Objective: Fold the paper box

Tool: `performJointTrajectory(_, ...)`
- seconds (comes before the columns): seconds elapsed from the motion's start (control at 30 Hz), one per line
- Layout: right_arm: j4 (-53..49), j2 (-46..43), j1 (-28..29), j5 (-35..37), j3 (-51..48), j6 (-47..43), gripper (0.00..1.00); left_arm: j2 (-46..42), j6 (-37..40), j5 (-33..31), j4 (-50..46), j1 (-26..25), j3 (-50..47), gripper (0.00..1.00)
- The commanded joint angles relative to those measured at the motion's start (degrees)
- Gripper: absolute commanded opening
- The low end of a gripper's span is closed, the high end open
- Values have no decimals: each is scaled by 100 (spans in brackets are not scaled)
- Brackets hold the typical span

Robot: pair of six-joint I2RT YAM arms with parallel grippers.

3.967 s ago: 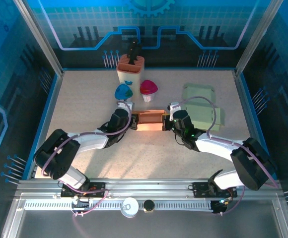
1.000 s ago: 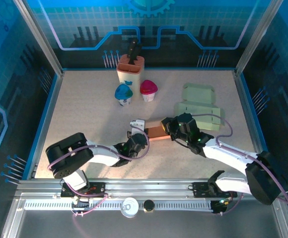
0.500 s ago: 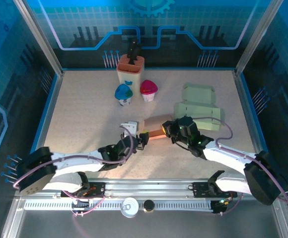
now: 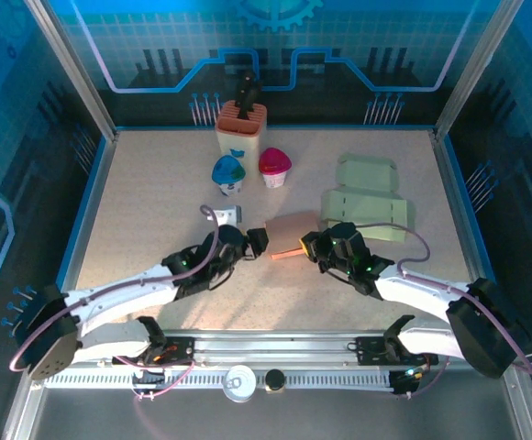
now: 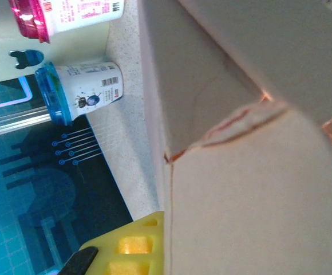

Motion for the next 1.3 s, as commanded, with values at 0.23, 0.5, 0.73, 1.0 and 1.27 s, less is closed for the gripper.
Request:
performJointTrajectory(0.23, 83, -88, -66, -40, -508, 104, 23, 1735, 103, 1722, 332, 696, 581, 58)
performJointTrajectory(0.5, 47, -71, -251, -238, -653, 49, 28, 2490, 233, 1945, 683, 704, 901, 55)
performJointTrajectory(0.73, -112, -152, -302, -351, -651, -137, 38, 2726, 229, 1998, 874, 704, 847, 44)
performJointTrajectory(1.0, -1937, -961, -509, -544, -64, -1842, 65, 2714, 193, 1998, 1106, 705, 646, 34)
performJointTrajectory(1.27, -3153, -1879, -1800, -1206, 159, -4240, 72, 2660, 246, 2003, 1247, 701, 514, 31)
